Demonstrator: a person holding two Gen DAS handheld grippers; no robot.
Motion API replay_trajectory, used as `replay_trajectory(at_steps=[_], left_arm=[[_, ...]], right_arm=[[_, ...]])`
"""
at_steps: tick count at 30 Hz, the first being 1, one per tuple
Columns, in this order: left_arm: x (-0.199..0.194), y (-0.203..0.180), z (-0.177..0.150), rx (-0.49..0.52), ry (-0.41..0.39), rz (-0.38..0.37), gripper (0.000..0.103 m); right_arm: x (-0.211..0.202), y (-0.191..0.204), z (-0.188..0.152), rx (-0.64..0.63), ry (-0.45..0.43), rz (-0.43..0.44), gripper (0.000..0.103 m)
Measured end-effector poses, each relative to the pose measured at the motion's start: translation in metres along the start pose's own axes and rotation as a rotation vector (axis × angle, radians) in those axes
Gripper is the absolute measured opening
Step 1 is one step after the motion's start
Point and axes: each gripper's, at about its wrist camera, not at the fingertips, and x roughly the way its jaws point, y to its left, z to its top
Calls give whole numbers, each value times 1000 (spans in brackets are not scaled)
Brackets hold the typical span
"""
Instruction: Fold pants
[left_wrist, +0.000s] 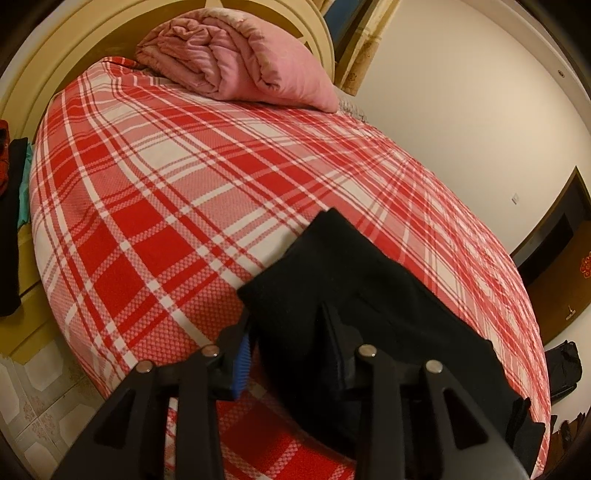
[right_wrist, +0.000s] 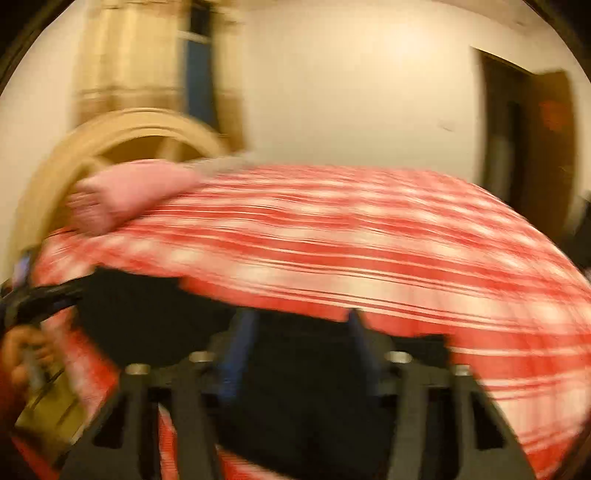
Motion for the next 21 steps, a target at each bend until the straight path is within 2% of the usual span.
replay_trajectory(at_steps=[3, 5, 7, 9, 11, 13, 15, 16, 17, 18, 19, 20, 21], left_arm=[[0, -1, 0, 4, -1, 5, 36], [-1, -1, 0, 4, 1, 8, 37], [0, -1, 0, 5, 1, 21, 42], [1, -1, 0, 11, -2, 45, 51], [2, 1, 0, 14, 0, 82, 68], [1, 5, 1, 1, 4, 98, 75], [-3, 11, 2, -6, -5, 113, 81], [-4, 14, 2, -7, -7, 123, 86], [-6, 16, 3, -8, -11, 131, 89], [-8, 18, 3, -8, -19, 137, 90], [-9, 19, 4, -4, -26, 145, 91], [-10, 20, 5, -1, -29, 152, 91], [-12, 20, 6, 0, -31, 154, 91]], right_arm=[[29, -30, -12, 41, 82, -112, 10], [53, -47, -28, 105, 176, -124, 10], [55, -50, -34, 138, 139, -119, 10], [54, -43, -33, 106, 145, -148, 10], [50, -42, -30, 94, 146, -150, 10], [40, -43, -25, 124, 132, -144, 10], [25, -33, -15, 135, 72, -118, 12], [17, -27, -15, 133, 49, -98, 16], [10, -17, -13, 132, 26, -62, 32], [6, -9, -11, 130, 6, -25, 57], [1, 5, -11, 120, -21, 20, 67], [-1, 15, -10, 106, -32, 47, 72], [-1, 25, -9, 87, -32, 76, 72]])
